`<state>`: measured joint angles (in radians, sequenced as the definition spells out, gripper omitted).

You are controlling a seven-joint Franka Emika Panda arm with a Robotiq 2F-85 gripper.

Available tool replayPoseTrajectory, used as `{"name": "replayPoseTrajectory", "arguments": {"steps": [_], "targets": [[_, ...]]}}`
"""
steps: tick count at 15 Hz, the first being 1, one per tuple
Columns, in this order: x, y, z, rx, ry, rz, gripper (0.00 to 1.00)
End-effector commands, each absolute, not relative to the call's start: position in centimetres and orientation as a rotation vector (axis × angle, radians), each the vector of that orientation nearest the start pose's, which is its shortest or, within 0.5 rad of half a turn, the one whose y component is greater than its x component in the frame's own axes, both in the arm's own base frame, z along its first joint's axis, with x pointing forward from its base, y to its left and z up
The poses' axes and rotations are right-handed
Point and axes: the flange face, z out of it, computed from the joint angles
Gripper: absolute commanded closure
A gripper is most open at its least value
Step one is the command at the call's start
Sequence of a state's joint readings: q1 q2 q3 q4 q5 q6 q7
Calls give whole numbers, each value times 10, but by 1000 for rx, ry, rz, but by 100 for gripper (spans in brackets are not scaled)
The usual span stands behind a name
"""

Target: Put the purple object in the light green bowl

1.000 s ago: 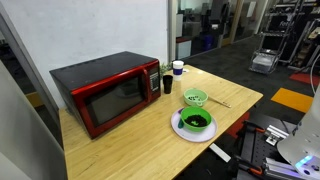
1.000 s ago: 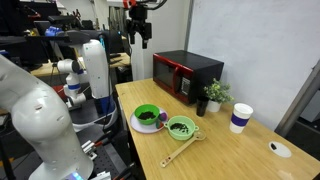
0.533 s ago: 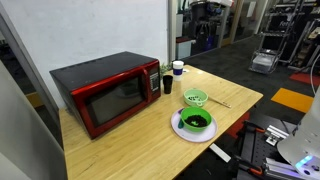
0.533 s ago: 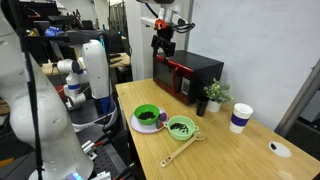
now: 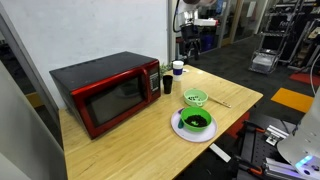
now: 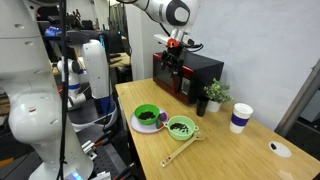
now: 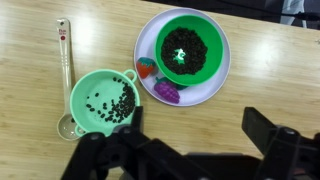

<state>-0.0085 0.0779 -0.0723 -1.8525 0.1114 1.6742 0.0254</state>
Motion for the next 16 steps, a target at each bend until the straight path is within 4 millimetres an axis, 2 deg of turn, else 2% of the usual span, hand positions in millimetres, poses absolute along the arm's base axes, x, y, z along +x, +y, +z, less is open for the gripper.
{"name": "replayPoseTrajectory", "arguments": {"steps": [1, 3, 4, 6, 14, 16], "targets": [[575, -38, 433, -2978, 232, 410, 0], [578, -35, 411, -2982, 265, 468, 0], [567, -35, 426, -2995, 228, 448, 0], [569, -34, 416, -2993, 230, 474, 0], [568, -33, 423, -2995, 227, 456, 0], [572, -36, 409, -3001, 208, 437, 0]]}}
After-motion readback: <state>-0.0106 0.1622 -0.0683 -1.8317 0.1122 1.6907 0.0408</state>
